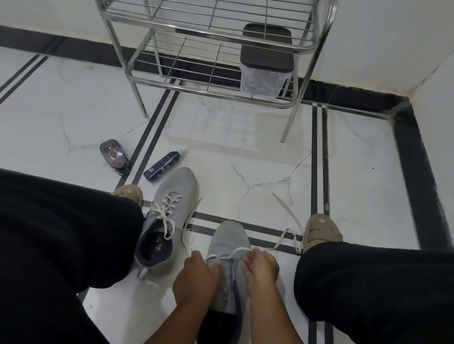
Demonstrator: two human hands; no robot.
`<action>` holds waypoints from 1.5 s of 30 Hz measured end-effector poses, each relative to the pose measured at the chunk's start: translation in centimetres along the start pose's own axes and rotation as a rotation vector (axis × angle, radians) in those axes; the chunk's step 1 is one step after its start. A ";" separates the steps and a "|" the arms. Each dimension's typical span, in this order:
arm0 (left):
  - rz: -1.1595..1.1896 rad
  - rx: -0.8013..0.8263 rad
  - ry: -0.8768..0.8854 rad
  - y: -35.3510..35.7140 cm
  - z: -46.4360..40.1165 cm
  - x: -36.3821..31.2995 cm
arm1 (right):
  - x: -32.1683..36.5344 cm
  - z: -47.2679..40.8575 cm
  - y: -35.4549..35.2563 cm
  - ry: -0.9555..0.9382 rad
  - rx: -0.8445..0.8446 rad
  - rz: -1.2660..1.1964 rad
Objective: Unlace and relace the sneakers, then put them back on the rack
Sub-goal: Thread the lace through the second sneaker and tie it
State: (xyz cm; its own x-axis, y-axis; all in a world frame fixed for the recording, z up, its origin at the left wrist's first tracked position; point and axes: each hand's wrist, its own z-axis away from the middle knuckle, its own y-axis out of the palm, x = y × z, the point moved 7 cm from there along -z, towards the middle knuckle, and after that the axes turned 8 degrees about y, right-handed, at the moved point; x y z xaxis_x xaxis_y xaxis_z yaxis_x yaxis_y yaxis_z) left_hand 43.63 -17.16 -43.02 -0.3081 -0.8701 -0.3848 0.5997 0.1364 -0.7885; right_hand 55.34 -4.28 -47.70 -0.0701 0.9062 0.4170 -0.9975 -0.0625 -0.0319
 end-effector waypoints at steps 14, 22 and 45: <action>0.056 0.082 0.169 0.2 -4.4 -2.5 | 11.0 9.4 3.3 -0.309 0.158 0.002; 0.492 -0.122 0.440 -6.5 -2.7 -9.3 | 15.2 16.2 4.0 -0.509 0.216 0.132; 0.278 -0.080 -0.033 -8.1 -1.7 -2.2 | 16.8 19.2 0.2 -0.531 0.194 -0.109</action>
State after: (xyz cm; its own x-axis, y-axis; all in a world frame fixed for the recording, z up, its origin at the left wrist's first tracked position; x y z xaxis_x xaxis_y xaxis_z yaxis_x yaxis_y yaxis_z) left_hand 38.21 -15.54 -36.61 -0.1147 -0.8088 -0.5768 0.5976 0.4077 -0.6904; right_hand 53.87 2.89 -23.23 0.0916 0.5803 0.8092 -0.9778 -0.1014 0.1834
